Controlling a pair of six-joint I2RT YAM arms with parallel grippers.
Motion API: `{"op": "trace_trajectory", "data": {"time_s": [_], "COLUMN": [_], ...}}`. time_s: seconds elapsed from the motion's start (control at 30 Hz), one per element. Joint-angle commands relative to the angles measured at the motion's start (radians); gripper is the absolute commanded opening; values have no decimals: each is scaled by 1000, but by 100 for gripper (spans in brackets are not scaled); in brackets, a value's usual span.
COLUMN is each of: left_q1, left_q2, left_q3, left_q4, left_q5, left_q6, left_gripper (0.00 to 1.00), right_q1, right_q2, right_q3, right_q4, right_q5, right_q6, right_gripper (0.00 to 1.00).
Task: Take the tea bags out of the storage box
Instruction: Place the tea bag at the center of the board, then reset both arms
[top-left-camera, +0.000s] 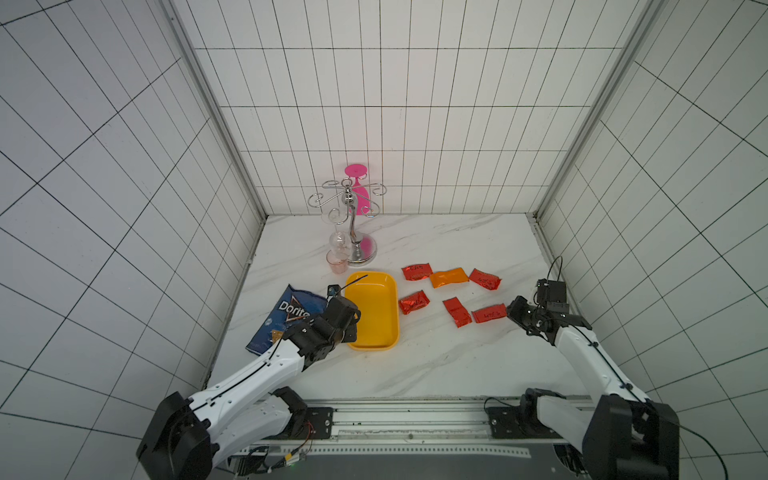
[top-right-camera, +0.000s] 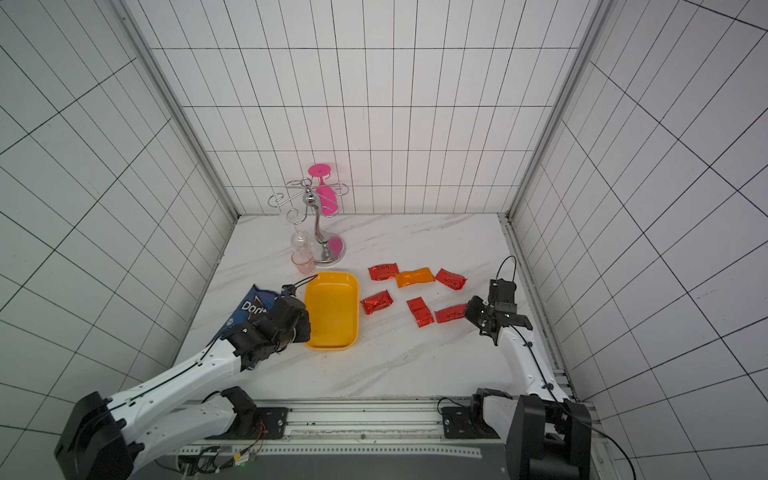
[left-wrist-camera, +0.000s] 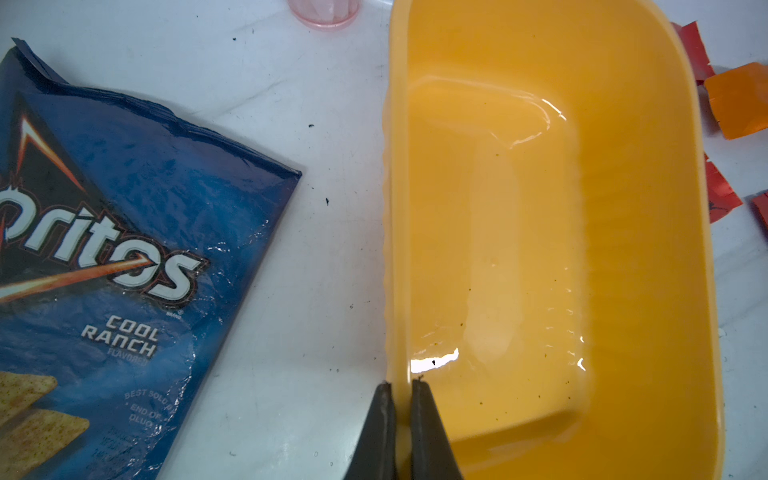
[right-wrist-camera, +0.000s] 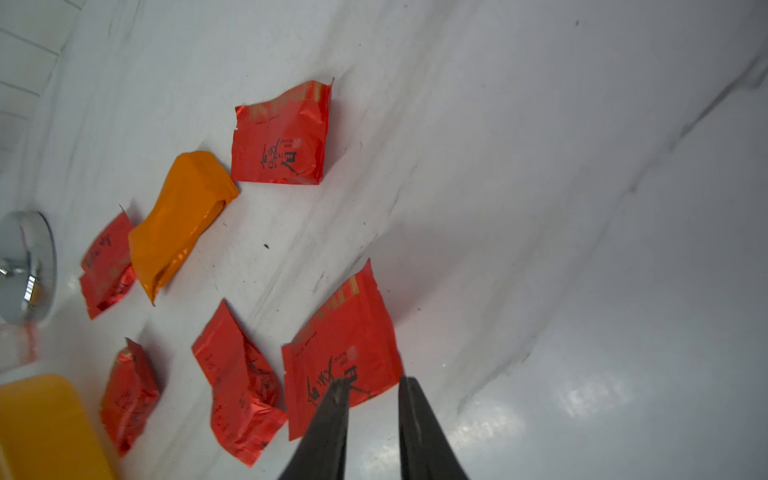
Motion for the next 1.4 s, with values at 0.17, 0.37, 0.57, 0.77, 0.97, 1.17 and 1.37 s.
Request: {"op": "trace_trajectory", "data": {"time_s": [0.17,0.37,0.57,0.77,0.97,1.17,1.37], "left_q1": [-2,-2,-3,-2,-10,57,266], "left_q2": [3,4,-9,-33,-178,-335,-252], "left_q3": [1,2,-1,1,123,4,-171], "left_q4": [25,20,17,8,-87,346,718], "left_q5": [-19,-24,-31,-46,-288,-628,-663], "left_q6": [-1,-6,-10,-14,-69,181,286], "left_gripper": [0,3,37,54,65,97,98], "right_q1": [-15,-15,-14,-14,3,52,51], "right_q2": [-55,-116,-121,-136,-180,-197,-201], "right_q3": [7,16,13,22,58,58,-134], "right_q4": [-26,-29,-30,-26,-7,131,510], "right_q5": [67,60,51,51,164,429,587], "right_q6": [-12,-14,-23,-28,-14,-115,-311], "right_gripper": [52,52,52,53,79,99,99]}}
